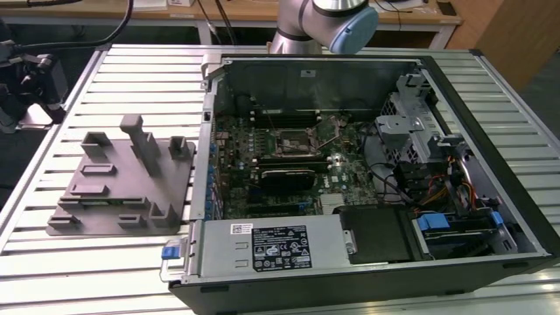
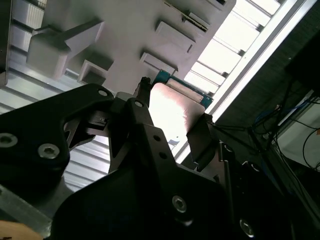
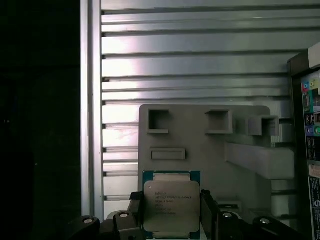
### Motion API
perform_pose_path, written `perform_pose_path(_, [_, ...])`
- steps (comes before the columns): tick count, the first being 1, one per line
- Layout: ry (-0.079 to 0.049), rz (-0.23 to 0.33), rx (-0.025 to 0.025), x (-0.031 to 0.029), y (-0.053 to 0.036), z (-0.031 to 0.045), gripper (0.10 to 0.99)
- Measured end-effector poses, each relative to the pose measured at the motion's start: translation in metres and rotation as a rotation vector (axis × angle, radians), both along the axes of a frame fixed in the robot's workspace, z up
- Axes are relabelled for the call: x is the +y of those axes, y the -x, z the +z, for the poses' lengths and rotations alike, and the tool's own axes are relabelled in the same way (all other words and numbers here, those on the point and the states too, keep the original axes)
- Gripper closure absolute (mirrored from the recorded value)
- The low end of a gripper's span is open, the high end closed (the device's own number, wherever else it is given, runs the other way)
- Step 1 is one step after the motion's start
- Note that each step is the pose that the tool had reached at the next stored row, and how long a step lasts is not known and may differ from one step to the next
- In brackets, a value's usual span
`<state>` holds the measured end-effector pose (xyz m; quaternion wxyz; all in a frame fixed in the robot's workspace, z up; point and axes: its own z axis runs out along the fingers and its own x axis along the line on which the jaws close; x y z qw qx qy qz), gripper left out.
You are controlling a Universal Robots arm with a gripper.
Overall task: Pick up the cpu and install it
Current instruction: 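Pick up the cpu and move it towards the insertion slot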
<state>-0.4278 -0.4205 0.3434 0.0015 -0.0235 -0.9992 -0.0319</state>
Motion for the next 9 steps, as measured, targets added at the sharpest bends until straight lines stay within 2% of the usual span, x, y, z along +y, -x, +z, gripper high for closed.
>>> perform_pose_path(9, [0.0, 0.0, -0.0015, 0.0003, 0.0, 0.0178, 0.541])
